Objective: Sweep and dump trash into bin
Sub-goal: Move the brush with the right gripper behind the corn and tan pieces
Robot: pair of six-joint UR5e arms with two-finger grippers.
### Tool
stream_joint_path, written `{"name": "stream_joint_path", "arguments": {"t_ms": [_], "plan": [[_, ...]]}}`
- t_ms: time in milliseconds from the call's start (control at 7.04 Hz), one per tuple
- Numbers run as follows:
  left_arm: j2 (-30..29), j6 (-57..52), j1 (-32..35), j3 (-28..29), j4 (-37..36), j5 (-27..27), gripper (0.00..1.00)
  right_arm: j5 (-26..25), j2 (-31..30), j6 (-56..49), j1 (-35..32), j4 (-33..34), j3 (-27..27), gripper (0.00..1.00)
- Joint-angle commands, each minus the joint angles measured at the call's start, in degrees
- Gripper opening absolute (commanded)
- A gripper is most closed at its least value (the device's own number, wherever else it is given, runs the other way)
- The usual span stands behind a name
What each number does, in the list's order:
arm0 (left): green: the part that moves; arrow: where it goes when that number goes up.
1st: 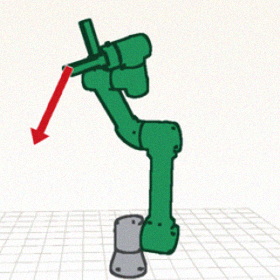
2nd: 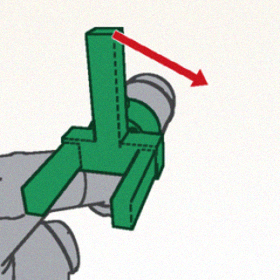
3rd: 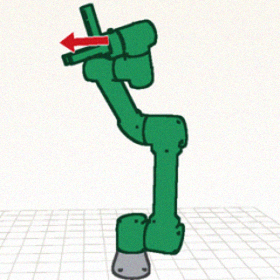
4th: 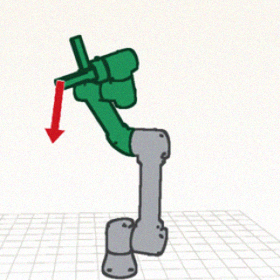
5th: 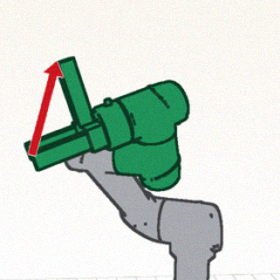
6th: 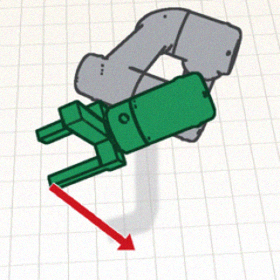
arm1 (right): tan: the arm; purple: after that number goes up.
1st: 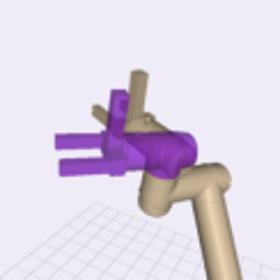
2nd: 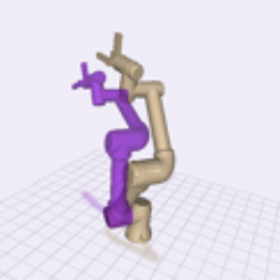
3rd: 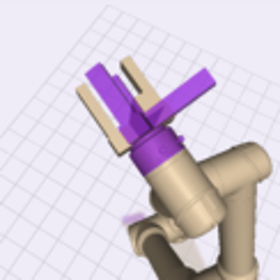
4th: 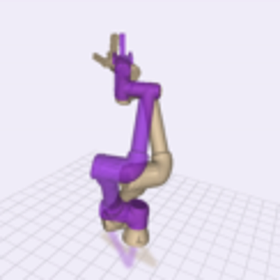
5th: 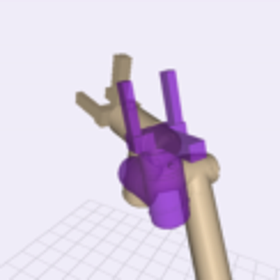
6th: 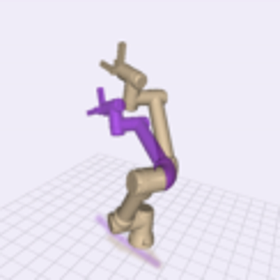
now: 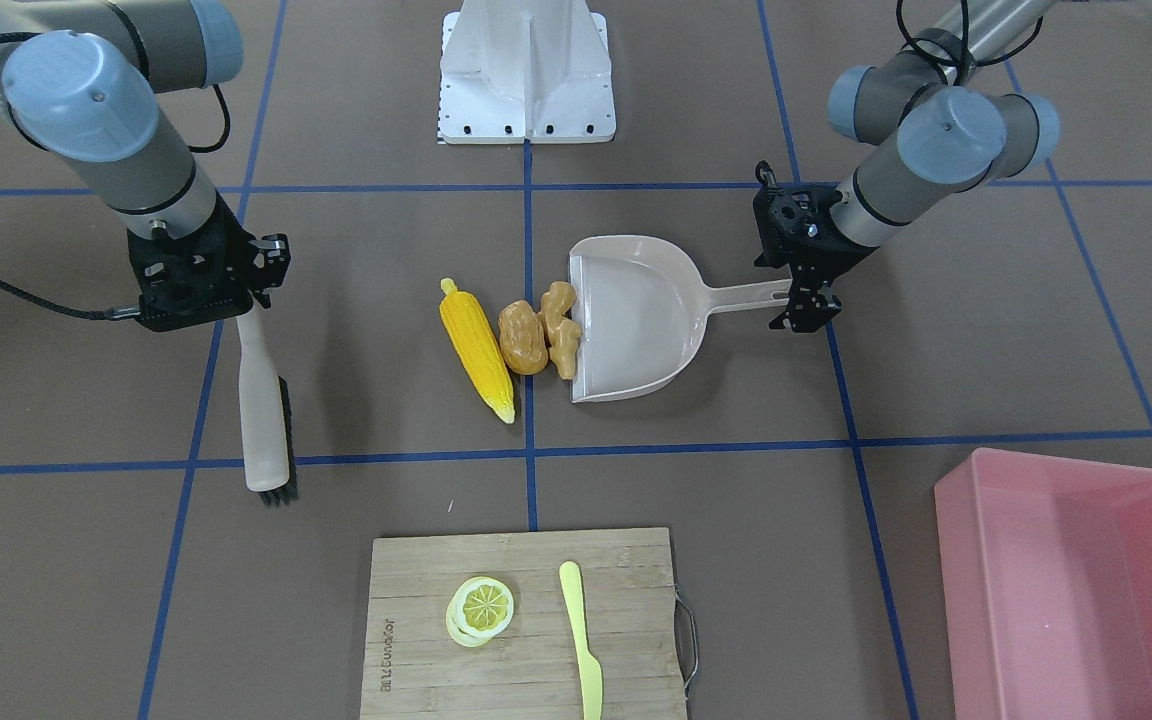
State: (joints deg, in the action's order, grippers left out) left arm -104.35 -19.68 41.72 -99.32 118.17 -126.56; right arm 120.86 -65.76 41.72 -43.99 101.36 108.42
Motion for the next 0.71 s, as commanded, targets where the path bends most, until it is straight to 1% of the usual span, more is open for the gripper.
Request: {"name": "stream_joint_path", "arguments": {"t_ms": [0,142,284,426,568], "plan": [[-0.07,-0.01,-0.06,0.01,-0.48,0.0,0.85,-1.24,3.17,7.22,5.47,3.3,-0.06,0.0],[-0.07,-0.01,-0.14,0.09,-0.48,0.0,0.8,-2.38,3.96,11.94,8.8,3.32,0.12,0.0],[-0.07,-0.18,-0.14,0.09,-0.48,0.09,0.77,-5.08,4.49,14.25,12.14,3.23,0.12,0.0],[-0.24,-0.62,-0.14,-0.08,-0.57,0.09,0.77,-6.42,4.32,15.31,13.74,3.32,0.12,0.0],[-0.42,-0.8,-0.23,-0.08,-0.83,0.17,0.75,-6.69,4.41,15.41,15.4,3.41,-0.05,0.0]]}}
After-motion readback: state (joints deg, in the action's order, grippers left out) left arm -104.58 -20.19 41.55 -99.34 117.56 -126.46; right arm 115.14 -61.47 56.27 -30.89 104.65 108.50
